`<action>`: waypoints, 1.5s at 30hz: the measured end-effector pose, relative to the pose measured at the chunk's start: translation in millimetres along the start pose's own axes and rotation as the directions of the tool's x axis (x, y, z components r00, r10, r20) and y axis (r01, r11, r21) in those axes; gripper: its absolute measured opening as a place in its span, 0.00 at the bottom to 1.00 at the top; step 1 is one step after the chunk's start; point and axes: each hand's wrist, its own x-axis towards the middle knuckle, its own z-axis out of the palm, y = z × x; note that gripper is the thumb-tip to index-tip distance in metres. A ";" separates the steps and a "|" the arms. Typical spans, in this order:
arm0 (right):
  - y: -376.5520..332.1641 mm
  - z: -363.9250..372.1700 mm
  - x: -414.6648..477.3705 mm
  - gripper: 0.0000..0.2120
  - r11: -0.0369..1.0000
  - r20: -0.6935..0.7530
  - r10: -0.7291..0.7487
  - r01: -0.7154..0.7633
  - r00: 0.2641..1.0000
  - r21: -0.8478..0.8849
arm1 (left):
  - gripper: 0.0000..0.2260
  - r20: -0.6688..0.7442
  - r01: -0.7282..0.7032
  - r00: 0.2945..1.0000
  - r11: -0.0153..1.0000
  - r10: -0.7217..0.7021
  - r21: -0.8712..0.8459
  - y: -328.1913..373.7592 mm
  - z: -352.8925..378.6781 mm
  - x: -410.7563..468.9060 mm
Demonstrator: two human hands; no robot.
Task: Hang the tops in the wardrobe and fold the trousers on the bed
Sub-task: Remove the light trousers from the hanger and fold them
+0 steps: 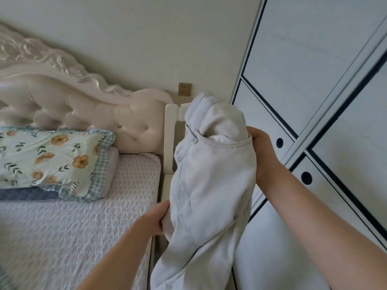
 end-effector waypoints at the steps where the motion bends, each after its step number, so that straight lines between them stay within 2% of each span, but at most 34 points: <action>1: -5.4 -5.0 -1.5 0.25 1.000 -0.021 -0.010 0.010 1.000 0.004 | 0.12 -0.041 -0.031 0.999 0.999 0.031 0.017 11.4 -5.5 -1.0; 5: -21.6 -24.3 -6.0 0.29 1.000 0.006 -0.019 0.019 1.000 -0.002 | 0.15 -0.203 -0.189 0.957 0.977 0.205 0.097 74.2 -20.3 -23.1; 7: -28.5 -34.8 -2.0 0.21 1.000 0.013 -0.023 0.023 1.000 0.017 | 0.16 -0.251 -0.283 0.916 0.948 0.313 0.148 113.9 -25.5 -42.6; 9: -41.7 -44.4 3.3 0.16 0.999 -0.048 -0.050 0.050 0.998 -0.005 | 0.12 -0.307 -0.396 0.847 0.900 0.434 0.182 158.0 -28.6 -67.8; 11: -59.2 -52.2 9.9 0.16 0.996 -0.101 -0.086 0.081 0.991 -0.048 | 0.09 -0.342 -0.504 0.757 0.831 0.557 0.237 197.0 -28.9 -91.4; 15: -96.5 -57.4 16.9 0.16 0.984 -0.095 -0.082 0.066 0.992 -0.165 | 0.10 -0.315 -0.644 0.587 0.666 0.746 0.376 253.9 -24.3 -132.4; 17: -113.5 -58.2 20.6 0.19 0.974 -0.097 -0.085 0.062 0.992 -0.220 | 0.09 -0.310 -0.671 0.510 0.597 0.802 0.440 274.7 -18.7 -150.0; 20: -139.8 -55.8 22.0 0.18 0.968 -0.155 -0.147 0.110 0.977 -0.227 | 0.02 -0.281 -0.693 0.409 0.496 0.868 0.523 298.6 -12.0 -170.3; 22: -155.0 -54.9 23.1 0.17 0.955 -0.183 -0.204 0.155 0.962 -0.253 | 0.04 -0.263 -0.695 0.359 0.445 0.896 0.565 310.4 -8.8 -179.3; 24: -166.9 -53.6 24.1 0.17 0.926 -0.186 -0.263 0.194 0.947 -0.325 | 0.06 -0.252 -0.703 0.324 0.410 0.912 0.581 321.0 -0.9 -188.4; 27: -181.1 -51.3 26.8 0.14 0.895 -0.181 -0.291 0.200 0.940 -0.398 | 0.03 -0.231 -0.730 0.292 0.372 0.928 0.573 335.4 12.5 -201.3; 31: -201.6 -51.6 22.7 0.12 0.913 -0.155 -0.251 0.180 0.955 -0.367 | 0.06 -0.201 -0.724 0.247 0.319 0.948 0.612 353.8 20.6 -215.1; 34: -218.7 -57.9 14.3 0.14 0.915 -0.056 -0.199 0.165 0.978 -0.368 | 0.09 -0.225 -0.701 0.196 0.297 0.954 0.648 364.5 22.5 -222.4; 36: -229.8 -60.3 9.6 0.15 0.895 -0.015 -0.230 0.206 0.973 -0.395 | 0.10 -0.243 -0.677 0.164 0.288 0.956 0.677 370.5 24.3 -226.1; 38: -239.6 -61.3 10.1 0.15 0.797 -0.053 -0.373 0.290 0.926 -0.530 | 0.12 -0.258 -0.664 0.140 0.284 0.956 0.692 375.9 28.3 -230.7; 40: -249.5 -61.4 11.1 0.11 0.640 -0.068 -0.536 0.353 0.842 -0.682 | 0.12 -0.263 -0.664 0.120 0.275 0.957 0.695 382.2 32.6 -235.2; 43: -261.7 -62.2 14.6 0.06 0.273 0.089 -0.706 0.386 0.703 -0.881 | 0.13 -0.251 -0.672 0.091 0.246 0.964 0.699 391.1 37.1 -242.2; 45: -263.7 -59.6 16.3 0.07 0.107 0.138 -0.743 0.319 0.655 -0.942 | 0.13 -0.248 -0.677 0.077 0.233 0.966 0.698 395.6 39.9 -245.4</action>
